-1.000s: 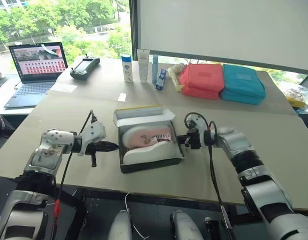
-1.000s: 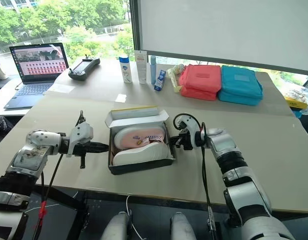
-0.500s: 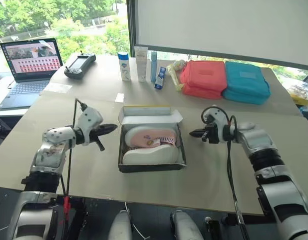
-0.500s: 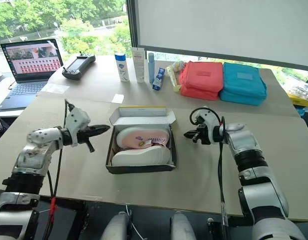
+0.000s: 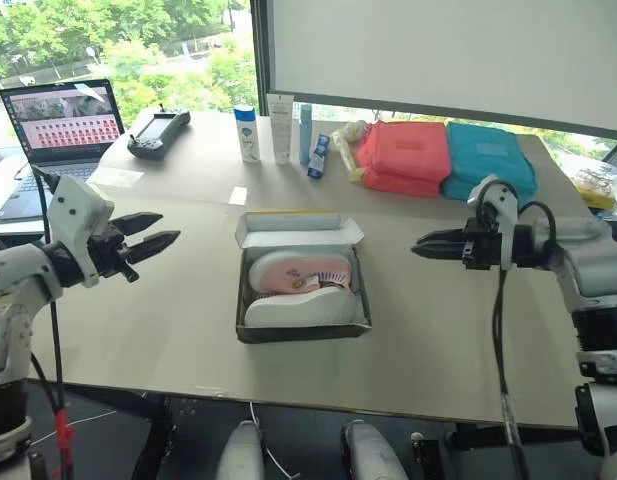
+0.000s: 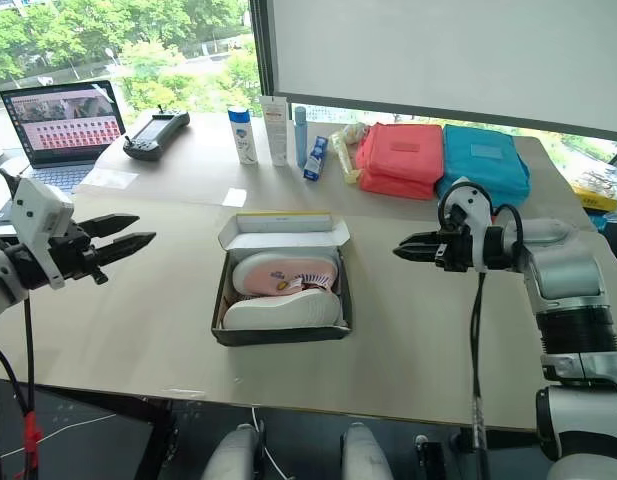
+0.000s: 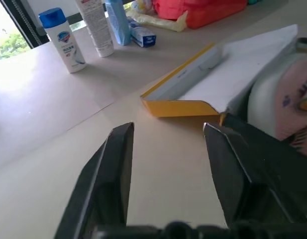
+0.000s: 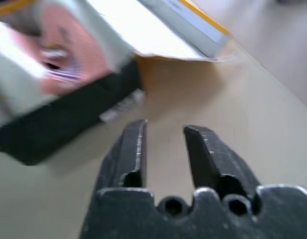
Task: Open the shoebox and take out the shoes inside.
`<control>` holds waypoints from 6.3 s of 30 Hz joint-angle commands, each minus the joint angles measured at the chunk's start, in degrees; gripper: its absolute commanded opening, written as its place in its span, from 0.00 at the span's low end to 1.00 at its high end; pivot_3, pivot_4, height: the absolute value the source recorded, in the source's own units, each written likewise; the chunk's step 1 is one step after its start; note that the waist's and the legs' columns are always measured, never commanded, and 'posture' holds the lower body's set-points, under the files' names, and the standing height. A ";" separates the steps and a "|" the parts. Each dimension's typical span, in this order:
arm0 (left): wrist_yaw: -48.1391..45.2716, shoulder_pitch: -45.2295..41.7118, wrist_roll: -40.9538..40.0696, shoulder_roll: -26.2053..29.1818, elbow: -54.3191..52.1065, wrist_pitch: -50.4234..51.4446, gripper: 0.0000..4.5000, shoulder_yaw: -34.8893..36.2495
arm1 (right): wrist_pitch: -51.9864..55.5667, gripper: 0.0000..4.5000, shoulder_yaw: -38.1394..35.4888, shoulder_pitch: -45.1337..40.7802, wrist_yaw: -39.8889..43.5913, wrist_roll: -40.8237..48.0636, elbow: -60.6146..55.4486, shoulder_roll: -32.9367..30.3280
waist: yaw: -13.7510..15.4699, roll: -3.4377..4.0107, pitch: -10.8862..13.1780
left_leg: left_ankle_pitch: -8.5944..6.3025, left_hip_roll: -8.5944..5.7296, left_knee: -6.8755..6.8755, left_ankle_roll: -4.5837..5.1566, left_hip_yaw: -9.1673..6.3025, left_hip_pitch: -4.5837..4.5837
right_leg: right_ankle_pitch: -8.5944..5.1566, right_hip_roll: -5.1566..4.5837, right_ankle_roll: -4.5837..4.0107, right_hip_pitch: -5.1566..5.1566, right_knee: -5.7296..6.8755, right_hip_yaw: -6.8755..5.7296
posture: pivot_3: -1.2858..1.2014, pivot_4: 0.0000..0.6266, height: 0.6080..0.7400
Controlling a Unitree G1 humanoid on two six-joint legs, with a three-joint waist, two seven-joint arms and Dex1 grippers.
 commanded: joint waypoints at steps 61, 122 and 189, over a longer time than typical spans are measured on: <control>13.36 9.64 -9.73 2.12 -14.84 8.35 1.00 4.43 | -19.86 0.10 17.67 -12.23 0.94 -15.82 7.28 21.42 | 0.30 -0.04 -0.02 | -0.02 0.08 -0.06 -0.05 0.19 -0.25 | 0.12 0.03 -0.15 -0.47 0.08 0.04 | 0.52 0.24 1.00; 11.00 1.04 -6.23 2.26 -8.85 3.84 1.00 -5.65 | -19.00 0.10 15.11 -4.96 -3.33 -8.84 -1.78 19.03 | 0.53 -0.05 0.01 | -0.01 0.09 0.08 -0.03 0.29 -0.42 | 0.21 0.04 0.03 -0.50 0.01 0.12 | 0.52 0.24 1.00; 8.16 -5.73 -1.09 -0.52 -4.07 0.70 1.00 -12.66 | 0.20 0.10 -10.98 -7.19 -42.52 19.45 -5.35 42.48 | -0.01 -0.09 -0.01 | 0.01 0.43 -0.09 -0.03 0.42 -0.49 | 0.68 0.26 -0.08 -0.65 -0.10 0.08 | 0.52 0.24 1.00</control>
